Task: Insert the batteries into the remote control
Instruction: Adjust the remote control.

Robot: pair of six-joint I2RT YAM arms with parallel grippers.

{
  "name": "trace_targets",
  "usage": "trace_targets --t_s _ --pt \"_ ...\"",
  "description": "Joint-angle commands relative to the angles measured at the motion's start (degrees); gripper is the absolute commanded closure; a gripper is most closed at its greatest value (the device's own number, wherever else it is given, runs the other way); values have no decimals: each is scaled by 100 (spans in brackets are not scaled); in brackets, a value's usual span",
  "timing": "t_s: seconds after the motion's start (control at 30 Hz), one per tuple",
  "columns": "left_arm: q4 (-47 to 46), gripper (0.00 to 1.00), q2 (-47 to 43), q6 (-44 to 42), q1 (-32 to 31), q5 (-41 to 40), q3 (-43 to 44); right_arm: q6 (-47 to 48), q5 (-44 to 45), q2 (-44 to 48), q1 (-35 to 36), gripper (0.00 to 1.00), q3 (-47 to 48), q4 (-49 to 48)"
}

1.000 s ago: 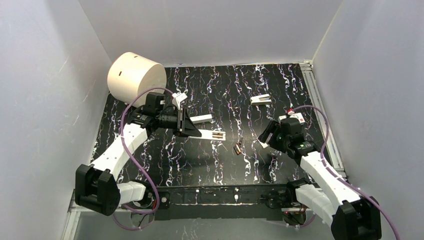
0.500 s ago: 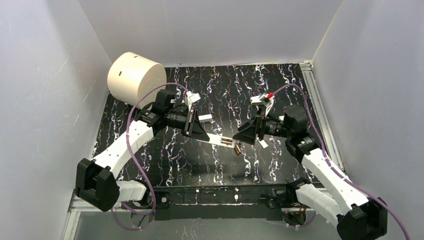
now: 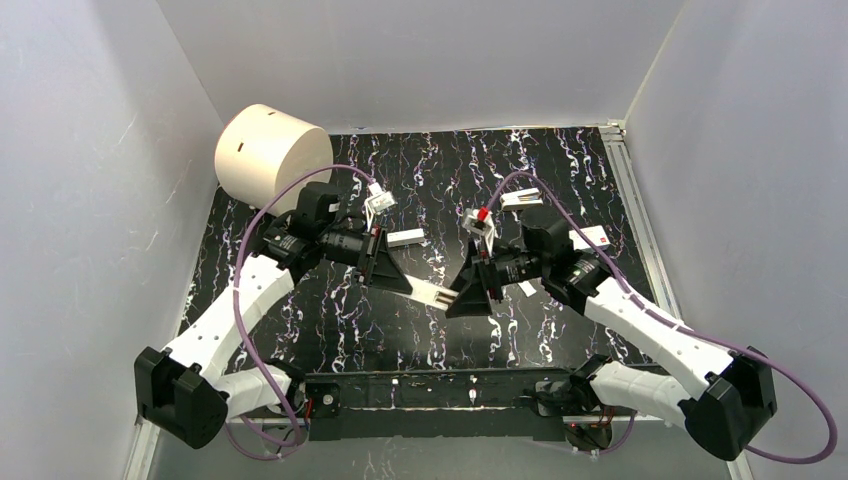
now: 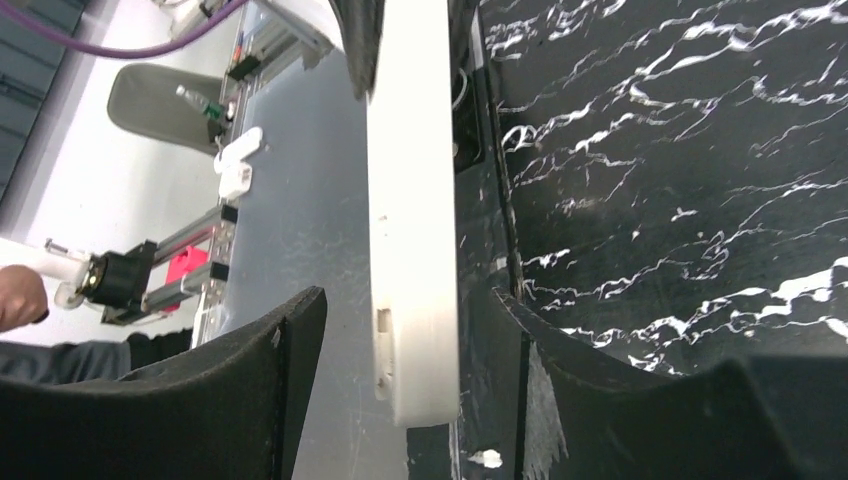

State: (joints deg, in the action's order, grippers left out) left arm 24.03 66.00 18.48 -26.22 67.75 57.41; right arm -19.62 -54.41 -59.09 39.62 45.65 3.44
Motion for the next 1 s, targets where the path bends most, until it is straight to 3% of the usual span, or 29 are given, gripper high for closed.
trace_targets --t_s 0.0,0.1,0.23,0.33,0.47,0.53,0.77,0.83,0.97 --pt "14 100 -257 -212 -6 382 62 340 -172 -98 204 31 216 357" --pt "22 100 -297 -253 -5 407 109 321 -113 -160 372 33 264 286" --pt "53 99 -236 -274 -7 366 156 278 -46 -281 482 59 270 243" --pt "55 86 -166 -260 -2 306 193 91 -3 -262 508 77 144 -108" --pt "-52 50 -147 -62 -3 122 272 -349 157 -187 508 91 -103 -830" --pt "-306 44 -227 232 -5 -52 276 -652 457 -168 506 97 -229 -1266" --pt "-3261 38 -1000 2788 -1 -1717 -627 -2681 2312 -232 504 99 -883 -3557" --pt "-3674 37 -1223 3107 -6 -2359 -838 -3194 2753 -331 503 99 -979 -4001" --pt "-4566 38 -1481 3582 -23 -2860 -1172 -4073 3050 -590 505 99 -1085 -4828"
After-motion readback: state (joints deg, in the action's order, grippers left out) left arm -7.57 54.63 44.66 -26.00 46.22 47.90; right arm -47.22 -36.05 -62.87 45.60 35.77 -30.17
